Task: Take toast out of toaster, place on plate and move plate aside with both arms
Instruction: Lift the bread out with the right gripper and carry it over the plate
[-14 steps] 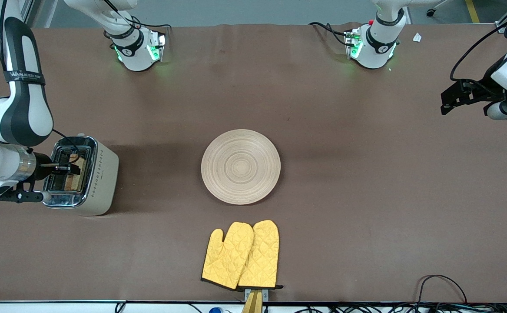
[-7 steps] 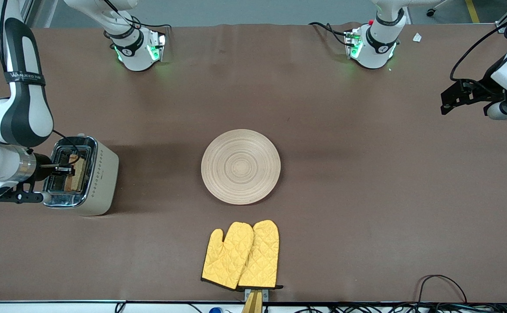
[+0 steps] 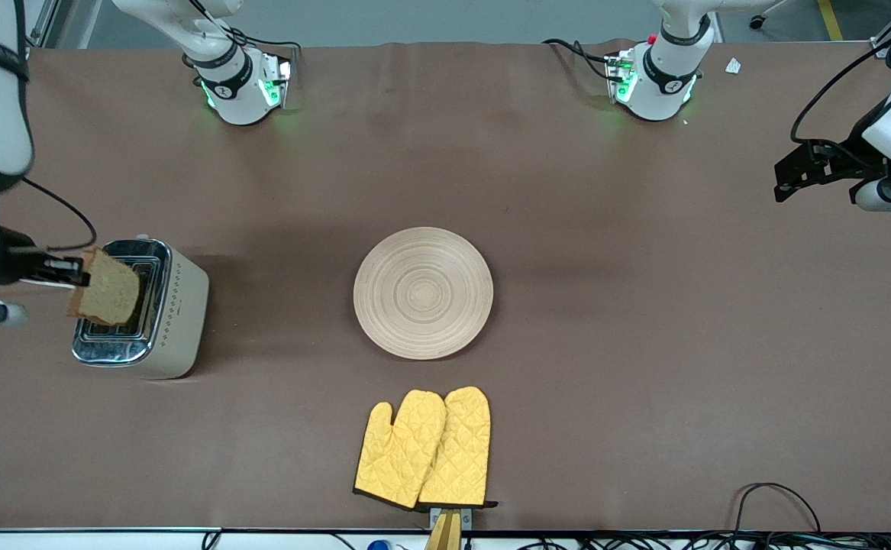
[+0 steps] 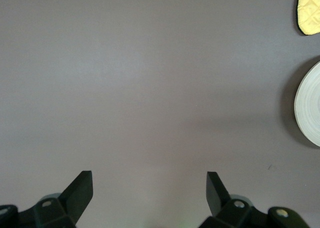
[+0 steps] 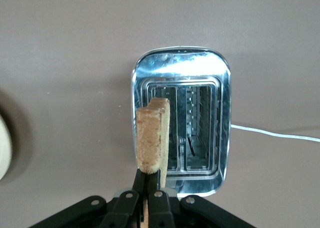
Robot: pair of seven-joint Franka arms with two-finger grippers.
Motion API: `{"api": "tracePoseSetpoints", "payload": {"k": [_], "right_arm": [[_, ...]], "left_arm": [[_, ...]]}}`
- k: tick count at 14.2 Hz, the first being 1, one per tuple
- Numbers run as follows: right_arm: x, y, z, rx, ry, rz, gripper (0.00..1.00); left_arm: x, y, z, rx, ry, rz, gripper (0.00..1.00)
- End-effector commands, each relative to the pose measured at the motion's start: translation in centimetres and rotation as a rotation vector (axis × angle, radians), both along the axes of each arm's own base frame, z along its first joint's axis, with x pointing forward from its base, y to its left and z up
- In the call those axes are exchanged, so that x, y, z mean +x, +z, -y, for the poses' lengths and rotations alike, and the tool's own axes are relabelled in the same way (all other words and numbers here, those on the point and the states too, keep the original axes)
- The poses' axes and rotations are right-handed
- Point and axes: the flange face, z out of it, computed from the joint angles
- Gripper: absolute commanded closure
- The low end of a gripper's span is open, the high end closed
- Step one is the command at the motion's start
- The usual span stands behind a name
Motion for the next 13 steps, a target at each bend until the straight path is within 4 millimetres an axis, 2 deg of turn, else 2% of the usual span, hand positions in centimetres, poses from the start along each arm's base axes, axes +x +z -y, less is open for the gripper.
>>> {"api": "tracePoseSetpoints", "payload": {"k": [1, 3, 5, 7, 9, 12, 13], "right_arm": [[-0.9, 0.9, -2.9, -0.003, 0.049, 0.005, 0.97], [-0.6, 0.9, -6.9, 0.001, 0.115, 0.007, 0.96], [-0.8, 0.3, -12.8, 0.007, 0.205, -0.001, 0.95], [-1.3, -2.7, -21.2, -0.013, 0.285, -0.038, 0.95], [-1.6, -5.4, -29.0, -0.045, 0.188, -0.046, 0.95], [-2.8, -11.2, -38.4, -0.094, 0.08, -0.052, 0.95], [-3.2, -12.4, -40.0, -0.095, 0.056, -0.036, 0.95]], "left_arm": [[0.2, 0.4, -0.2, 0.005, -0.014, 0.004, 0.0], [0.1, 0.5, -0.2, 0.005, -0.011, 0.006, 0.0], [0.2, 0.5, -0.3, 0.006, -0.01, 0.007, 0.0], [0.2, 0.5, -0.5, 0.005, -0.004, 0.007, 0.0], [0.2, 0.5, -0.5, 0.004, -0.002, 0.007, 0.0], [0.2, 0.7, -0.4, 0.003, -0.002, 0.012, 0.0], [0.2, 0.7, -0.4, 0.003, -0.004, 0.012, 0.0]]}}
